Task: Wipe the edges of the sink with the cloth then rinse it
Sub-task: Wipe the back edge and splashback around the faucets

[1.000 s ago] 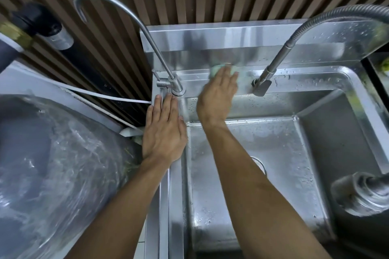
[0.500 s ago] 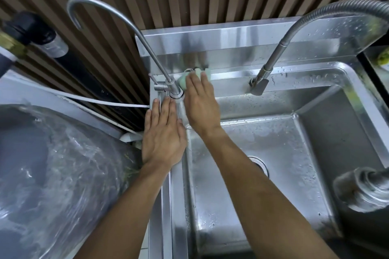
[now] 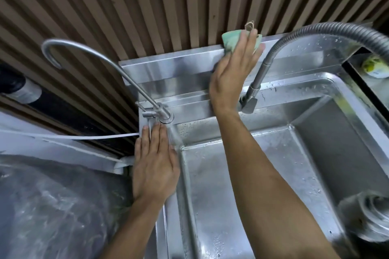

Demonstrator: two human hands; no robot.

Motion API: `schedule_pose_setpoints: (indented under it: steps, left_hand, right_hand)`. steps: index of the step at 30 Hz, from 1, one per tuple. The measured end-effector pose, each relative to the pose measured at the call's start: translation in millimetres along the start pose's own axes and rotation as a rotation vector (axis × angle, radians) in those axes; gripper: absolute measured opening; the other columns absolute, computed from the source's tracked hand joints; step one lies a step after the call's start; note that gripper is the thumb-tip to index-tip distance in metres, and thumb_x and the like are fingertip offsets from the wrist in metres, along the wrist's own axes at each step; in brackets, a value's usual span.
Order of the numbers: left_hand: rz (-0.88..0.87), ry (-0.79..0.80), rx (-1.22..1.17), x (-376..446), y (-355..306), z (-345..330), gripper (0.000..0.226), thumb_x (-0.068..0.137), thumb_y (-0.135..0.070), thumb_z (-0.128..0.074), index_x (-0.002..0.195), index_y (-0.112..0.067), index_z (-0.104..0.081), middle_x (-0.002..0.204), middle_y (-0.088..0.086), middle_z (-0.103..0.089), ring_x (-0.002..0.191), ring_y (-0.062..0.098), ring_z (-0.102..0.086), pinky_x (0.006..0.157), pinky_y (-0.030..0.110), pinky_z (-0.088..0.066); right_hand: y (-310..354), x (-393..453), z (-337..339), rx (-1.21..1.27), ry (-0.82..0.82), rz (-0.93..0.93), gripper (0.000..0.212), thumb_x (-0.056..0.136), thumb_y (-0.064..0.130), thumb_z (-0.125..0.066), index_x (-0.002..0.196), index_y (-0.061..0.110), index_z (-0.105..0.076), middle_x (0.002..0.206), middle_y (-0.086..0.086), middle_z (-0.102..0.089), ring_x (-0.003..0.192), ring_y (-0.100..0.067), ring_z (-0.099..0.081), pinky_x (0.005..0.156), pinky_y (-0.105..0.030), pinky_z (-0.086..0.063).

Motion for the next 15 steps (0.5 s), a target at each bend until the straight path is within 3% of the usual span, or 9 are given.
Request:
schedule_pose_setpoints:
  steps: [2,5,6,8,10,11,13,15]
  left_hand:
    - [-0.003,-0.006,-0.009,-0.2,-0.5,-0.2,0.071,0.099,-0.039,-0.008,0.164,-0.013,-0.021,0.173,0.001,-0.013,0.16,0.023,-0.002,0.129,0.038,0.005]
    - [0.007,-0.02,-0.028,0.0,-1.0,2.6,0.07,0.1,-0.038,-0.011,0.163,-0.012,-0.025,0.172,0.003,-0.018,0.16,0.024,-0.007,0.13,0.039,0.001]
    - [0.007,-0.017,-0.028,-0.2,-1.4,2.4,0.07,0.1,-0.037,-0.011,0.163,-0.012,-0.026,0.171,0.003,-0.019,0.16,0.024,-0.007,0.13,0.04,0.0]
    - [0.008,-0.013,-0.026,0.0,-1.3,1.6,0.07,0.1,-0.038,-0.011,0.163,-0.012,-0.025,0.172,0.003,-0.017,0.16,0.024,-0.005,0.13,0.038,0.003]
    - [0.011,-0.013,-0.025,0.2,-1.1,1.2,0.07,0.099,-0.038,-0.01,0.163,-0.012,-0.025,0.172,0.003,-0.017,0.16,0.024,-0.005,0.129,0.037,0.005]
    - [0.012,-0.014,-0.02,0.1,-1.2,1.6,0.07,0.099,-0.038,-0.011,0.163,-0.012,-0.025,0.172,0.003,-0.017,0.16,0.024,-0.006,0.129,0.037,0.005]
    - [0.011,-0.011,-0.014,0.0,-1.9,2.2,0.07,0.099,-0.038,-0.01,0.163,-0.012,-0.024,0.172,0.003,-0.017,0.16,0.024,-0.005,0.129,0.037,0.005]
    - [0.011,-0.01,-0.013,-0.8,-1.4,2.1,0.07,0.099,-0.038,-0.009,0.163,-0.013,-0.023,0.172,0.002,-0.015,0.16,0.024,-0.004,0.129,0.037,0.006]
  right_hand:
    - [-9.1,8.4,11.3,0.087,-0.17,-0.167,0.049,0.105,0.003,-0.038,0.154,-0.006,-0.036,0.164,-0.024,-0.029,0.155,-0.039,-0.016,0.13,-0.034,-0.005]
    - [-7.0,-4.1,3.6,0.188,-0.265,-0.35,0.05,0.104,0.0,-0.041,0.152,-0.012,-0.034,0.161,-0.03,-0.031,0.153,-0.047,-0.019,0.129,-0.045,-0.011]
    - [2.2,-14.6,-4.8,0.173,-0.195,-0.308,0.051,0.104,-0.001,-0.041,0.152,-0.012,-0.032,0.162,-0.03,-0.028,0.154,-0.048,-0.013,0.129,-0.048,-0.009]
    - [27.3,-44.6,-24.4,0.065,0.089,-0.045,0.053,0.103,-0.005,-0.041,0.154,-0.01,-0.03,0.165,-0.027,-0.023,0.155,-0.05,-0.005,0.128,-0.056,-0.01]
    - [18.7,-66.1,-27.5,-0.012,0.279,0.123,0.057,0.099,-0.011,-0.04,0.156,-0.007,-0.031,0.167,-0.021,-0.022,0.156,-0.046,-0.003,0.128,-0.055,-0.012]
    - [4.1,-67.8,-20.4,-0.035,0.284,0.097,0.058,0.1,-0.011,-0.039,0.156,-0.005,-0.03,0.168,-0.018,-0.019,0.158,-0.041,-0.003,0.13,-0.049,-0.01]
    - [-25.6,-65.2,2.1,-0.079,0.167,-0.146,0.054,0.105,-0.004,-0.036,0.158,-0.004,-0.026,0.17,-0.016,-0.016,0.159,-0.032,-0.008,0.131,-0.036,-0.008]
    - [-29.9,-69.0,-2.0,-0.158,0.199,-0.284,0.055,0.107,0.002,-0.034,0.158,-0.009,-0.018,0.169,-0.022,-0.013,0.158,-0.034,-0.01,0.131,-0.039,-0.01]
Point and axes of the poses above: each hand's wrist, its own x-axis towards the middle knuckle, its own z-axis out of the back of the hand, y = z × x, the point moved 9 cm from there along x, towards the middle knuckle
